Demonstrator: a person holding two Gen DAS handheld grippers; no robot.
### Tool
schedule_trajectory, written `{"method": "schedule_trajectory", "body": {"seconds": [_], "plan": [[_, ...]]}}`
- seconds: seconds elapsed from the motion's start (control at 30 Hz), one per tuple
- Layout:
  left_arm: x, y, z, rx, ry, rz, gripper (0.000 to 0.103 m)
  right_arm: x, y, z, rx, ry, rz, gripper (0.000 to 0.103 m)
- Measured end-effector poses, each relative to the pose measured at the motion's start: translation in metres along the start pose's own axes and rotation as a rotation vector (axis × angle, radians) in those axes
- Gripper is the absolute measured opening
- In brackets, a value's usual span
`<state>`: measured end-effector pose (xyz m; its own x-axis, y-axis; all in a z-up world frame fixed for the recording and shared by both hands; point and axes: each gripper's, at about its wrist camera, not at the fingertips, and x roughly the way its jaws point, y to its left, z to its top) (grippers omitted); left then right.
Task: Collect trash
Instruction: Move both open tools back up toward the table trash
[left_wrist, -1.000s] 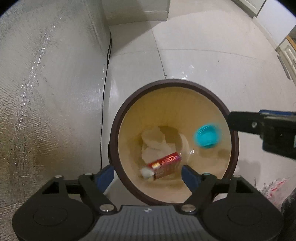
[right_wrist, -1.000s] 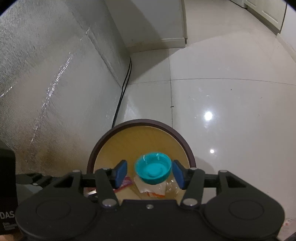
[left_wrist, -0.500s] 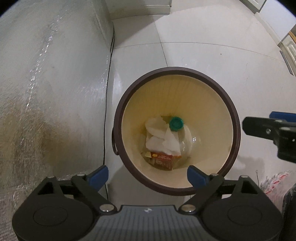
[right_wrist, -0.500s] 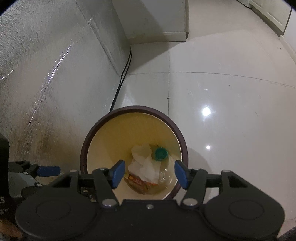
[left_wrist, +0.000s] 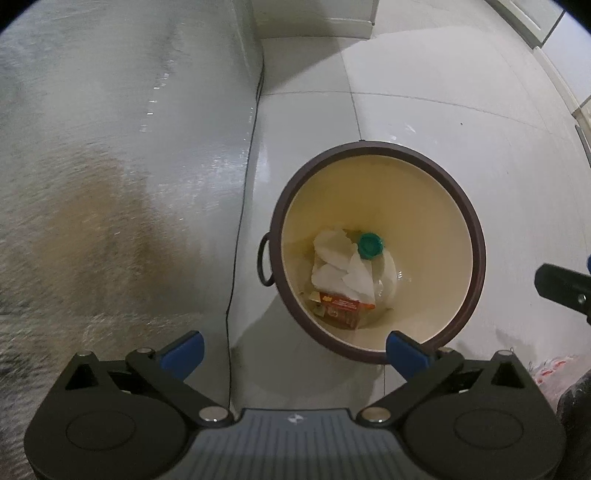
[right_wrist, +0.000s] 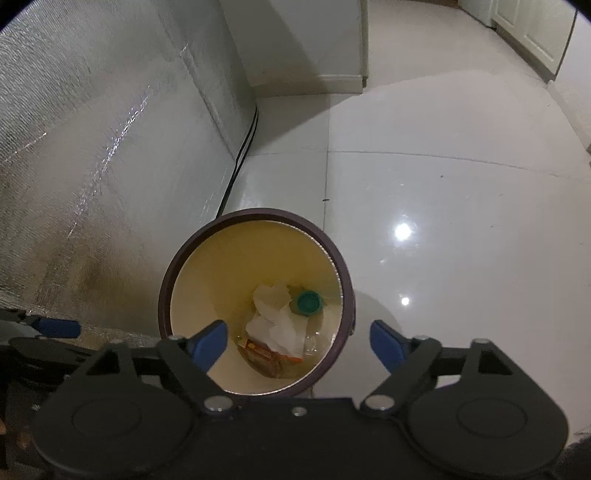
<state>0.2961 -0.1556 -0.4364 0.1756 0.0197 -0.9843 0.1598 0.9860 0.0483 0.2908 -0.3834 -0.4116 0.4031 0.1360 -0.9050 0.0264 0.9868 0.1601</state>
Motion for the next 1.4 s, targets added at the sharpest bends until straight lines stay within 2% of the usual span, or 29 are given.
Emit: {"method": "schedule_trajectory", "body": {"seconds": [0.2, 0.37, 0.9, 1.13, 1.4], "plan": [[-0.027, 0.007, -0.008, -0.016, -0.026, -0.006, 0.103, -0.021, 0.0, -0.013, 0.009, -0.019, -0.014, 0.103], [-0.053, 0.008, -0.015, -0.024, -0.056, -0.024, 0.103, -0.036, 0.004, -0.024, 0.007, -0.025, -0.041, 0.103], [-0.128, 0.007, -0.046, -0.004, -0.145, -0.012, 0.103, -0.101, 0.001, -0.053, 0.05, -0.071, -0.092, 0.103], [-0.176, 0.002, -0.071, 0.017, -0.221, -0.026, 0.103, -0.148, 0.001, -0.072, 0.079, -0.126, -0.104, 0.103], [-0.237, -0.003, -0.106, 0.022, -0.342, -0.094, 0.103, -0.218, 0.006, -0.096, 0.084, -0.212, -0.146, 0.103]]}}
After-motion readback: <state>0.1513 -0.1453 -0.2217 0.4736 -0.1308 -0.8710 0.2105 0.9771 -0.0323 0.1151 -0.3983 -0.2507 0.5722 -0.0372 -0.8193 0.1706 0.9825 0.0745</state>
